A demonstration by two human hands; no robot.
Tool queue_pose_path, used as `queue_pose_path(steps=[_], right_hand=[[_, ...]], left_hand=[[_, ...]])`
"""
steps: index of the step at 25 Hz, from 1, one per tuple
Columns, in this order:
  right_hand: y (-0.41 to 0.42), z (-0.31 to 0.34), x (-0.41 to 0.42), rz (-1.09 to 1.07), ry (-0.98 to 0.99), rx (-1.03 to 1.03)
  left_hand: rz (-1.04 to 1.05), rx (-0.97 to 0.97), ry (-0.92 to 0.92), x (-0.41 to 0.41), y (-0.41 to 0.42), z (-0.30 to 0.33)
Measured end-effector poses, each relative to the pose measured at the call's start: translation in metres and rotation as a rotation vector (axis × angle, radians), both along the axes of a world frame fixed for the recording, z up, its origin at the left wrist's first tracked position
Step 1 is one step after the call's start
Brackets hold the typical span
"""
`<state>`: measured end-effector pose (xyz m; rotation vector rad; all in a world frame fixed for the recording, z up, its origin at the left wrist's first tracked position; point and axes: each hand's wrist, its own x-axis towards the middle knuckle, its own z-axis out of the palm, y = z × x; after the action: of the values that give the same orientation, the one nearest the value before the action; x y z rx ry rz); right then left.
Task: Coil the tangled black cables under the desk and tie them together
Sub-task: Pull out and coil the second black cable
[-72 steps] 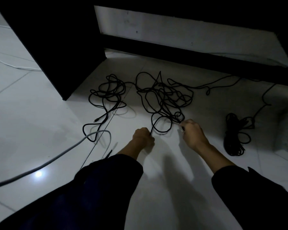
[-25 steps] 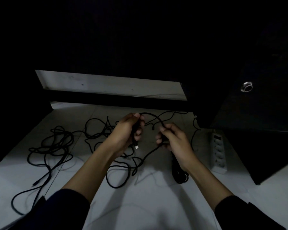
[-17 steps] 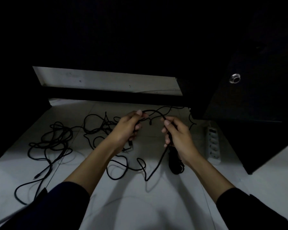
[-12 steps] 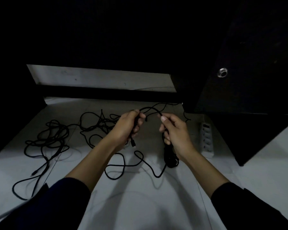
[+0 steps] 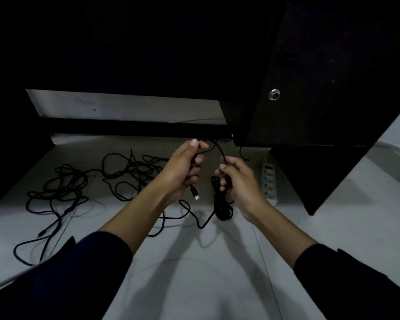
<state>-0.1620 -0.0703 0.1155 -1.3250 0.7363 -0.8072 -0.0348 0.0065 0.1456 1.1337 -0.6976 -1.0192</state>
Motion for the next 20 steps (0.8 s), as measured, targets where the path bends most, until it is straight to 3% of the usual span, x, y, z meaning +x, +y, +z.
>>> queue_pose_path(steps=[4, 8, 13, 17, 20], right_hand=[[0.008, -0.017, -0.020, 0.122, 0.136, 0.017], [0.013, -0.017, -0.028, 0.160, 0.113, -0.038], [0.022, -0.008, -0.012, 0.100, 0.055, -0.240], [0.025, -0.008, 0.001, -0.052, 0.074, -0.310], [0.025, -0.011, 0.002, -0.098, 0.091, -0.393]], left_hand=[[0.000, -0.051, 0.034, 0.004, 0.005, 0.011], [0.023, 0.044, -0.110, 0.005, 0.010, 0.005], [0.035, 0.184, -0.240, -0.010, 0.008, -0.011], [-0.097, 0.157, -0.273, -0.025, 0.009, -0.011], [-0.074, 0.142, -0.288, -0.026, 0.009, -0.009]])
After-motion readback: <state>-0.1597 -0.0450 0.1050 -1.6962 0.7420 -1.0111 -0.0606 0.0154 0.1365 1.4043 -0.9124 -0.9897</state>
